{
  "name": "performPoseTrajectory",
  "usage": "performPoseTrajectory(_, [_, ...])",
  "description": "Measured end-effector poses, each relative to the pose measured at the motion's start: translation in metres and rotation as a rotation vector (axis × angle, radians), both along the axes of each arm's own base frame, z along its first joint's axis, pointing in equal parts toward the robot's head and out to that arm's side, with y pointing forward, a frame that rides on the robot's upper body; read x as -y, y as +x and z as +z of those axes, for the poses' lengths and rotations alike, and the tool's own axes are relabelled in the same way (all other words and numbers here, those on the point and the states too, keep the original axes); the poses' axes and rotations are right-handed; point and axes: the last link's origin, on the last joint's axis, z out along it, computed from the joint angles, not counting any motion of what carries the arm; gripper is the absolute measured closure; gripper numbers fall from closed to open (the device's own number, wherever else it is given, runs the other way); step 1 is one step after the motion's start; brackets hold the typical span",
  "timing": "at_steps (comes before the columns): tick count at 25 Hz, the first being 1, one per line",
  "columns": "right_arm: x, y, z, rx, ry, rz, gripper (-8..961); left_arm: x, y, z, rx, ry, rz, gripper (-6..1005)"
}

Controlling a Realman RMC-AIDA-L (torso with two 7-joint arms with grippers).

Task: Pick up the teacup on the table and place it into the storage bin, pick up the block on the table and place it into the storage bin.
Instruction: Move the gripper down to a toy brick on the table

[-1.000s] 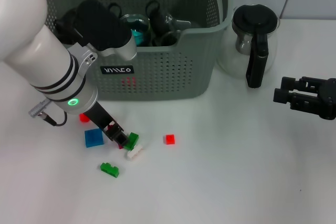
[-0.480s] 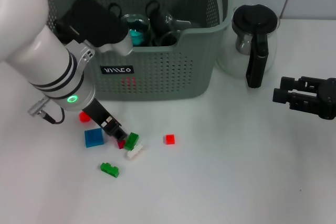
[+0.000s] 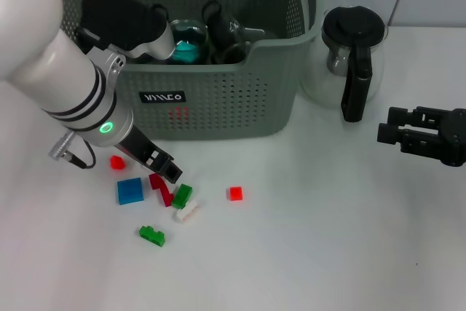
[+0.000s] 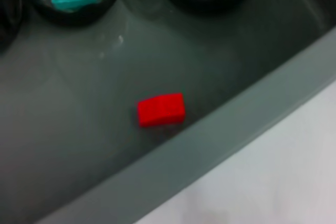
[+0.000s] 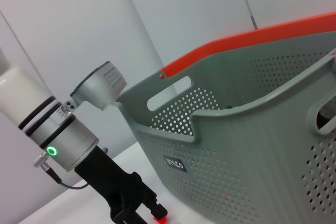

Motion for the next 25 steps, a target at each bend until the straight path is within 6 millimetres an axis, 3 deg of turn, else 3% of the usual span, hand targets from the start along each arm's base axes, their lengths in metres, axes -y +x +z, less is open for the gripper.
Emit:
performPoseTrajectory(11, [0.001, 0.001, 0.0, -0.001, -0.001, -0.003, 347, -0.004, -0.009, -0.01, 0.013, 0.044, 0.049, 296])
performPoseTrajectory(25, [0.003, 0.001, -0.001, -0.005, -0.005, -0.002, 348, -0.008, -0.012, -0.009, -0.001, 0.061, 0.026, 296])
